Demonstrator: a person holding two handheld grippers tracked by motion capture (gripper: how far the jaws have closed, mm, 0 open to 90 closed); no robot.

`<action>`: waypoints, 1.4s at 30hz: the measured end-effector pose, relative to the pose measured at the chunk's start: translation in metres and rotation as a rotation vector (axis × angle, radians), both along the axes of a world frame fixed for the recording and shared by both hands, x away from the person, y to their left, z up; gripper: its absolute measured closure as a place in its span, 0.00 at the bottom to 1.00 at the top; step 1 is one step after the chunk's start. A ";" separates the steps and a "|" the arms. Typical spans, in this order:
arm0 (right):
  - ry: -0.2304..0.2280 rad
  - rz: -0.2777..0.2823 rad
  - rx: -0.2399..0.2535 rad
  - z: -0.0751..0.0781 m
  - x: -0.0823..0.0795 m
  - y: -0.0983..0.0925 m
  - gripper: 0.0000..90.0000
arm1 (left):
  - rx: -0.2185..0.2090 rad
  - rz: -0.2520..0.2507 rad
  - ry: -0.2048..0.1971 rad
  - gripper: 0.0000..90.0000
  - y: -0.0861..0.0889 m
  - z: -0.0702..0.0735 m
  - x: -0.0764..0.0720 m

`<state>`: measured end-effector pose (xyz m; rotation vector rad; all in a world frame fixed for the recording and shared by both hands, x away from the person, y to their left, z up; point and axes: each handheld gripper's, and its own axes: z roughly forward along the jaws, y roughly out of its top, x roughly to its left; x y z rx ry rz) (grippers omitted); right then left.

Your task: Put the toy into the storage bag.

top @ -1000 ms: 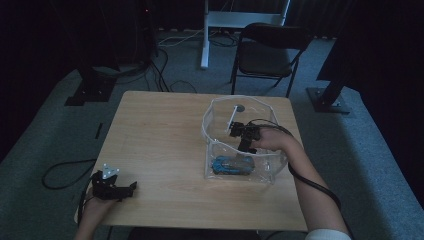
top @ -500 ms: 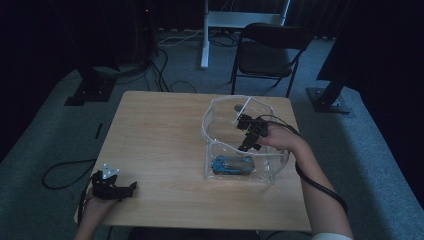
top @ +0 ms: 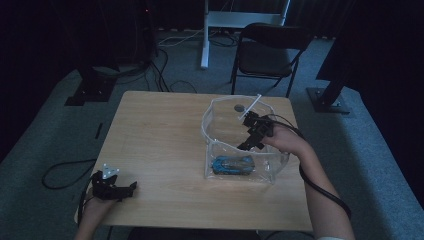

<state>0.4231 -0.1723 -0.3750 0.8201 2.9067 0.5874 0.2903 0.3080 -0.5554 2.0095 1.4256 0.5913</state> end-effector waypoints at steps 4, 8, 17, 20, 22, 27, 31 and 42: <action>-0.023 0.000 0.048 0.007 -0.006 -0.004 0.17 | 0.001 0.000 0.000 0.00 0.000 0.000 0.000; -0.044 0.003 0.106 0.014 -0.012 -0.008 0.17 | 0.001 -0.001 -0.001 0.00 0.000 0.000 0.000; -0.089 0.006 0.169 0.020 -0.025 -0.014 0.17 | 0.000 0.000 -0.002 0.00 0.000 0.000 0.000; -0.105 0.002 0.195 0.020 -0.028 -0.016 0.17 | 0.001 0.000 -0.001 0.00 0.000 0.000 0.000; -0.119 -0.001 0.213 0.021 -0.031 -0.018 0.17 | 0.000 0.000 -0.002 0.00 0.000 0.000 0.000; -0.130 0.000 0.260 0.024 -0.035 -0.022 0.17 | 0.000 0.000 -0.002 0.00 0.000 0.000 0.000; -0.167 0.016 0.296 0.028 -0.045 -0.025 0.17 | 0.001 0.000 -0.001 0.00 0.000 0.000 0.000; -0.222 0.026 0.365 0.031 -0.066 -0.034 0.17 | 0.001 0.000 0.000 0.00 0.000 0.000 0.000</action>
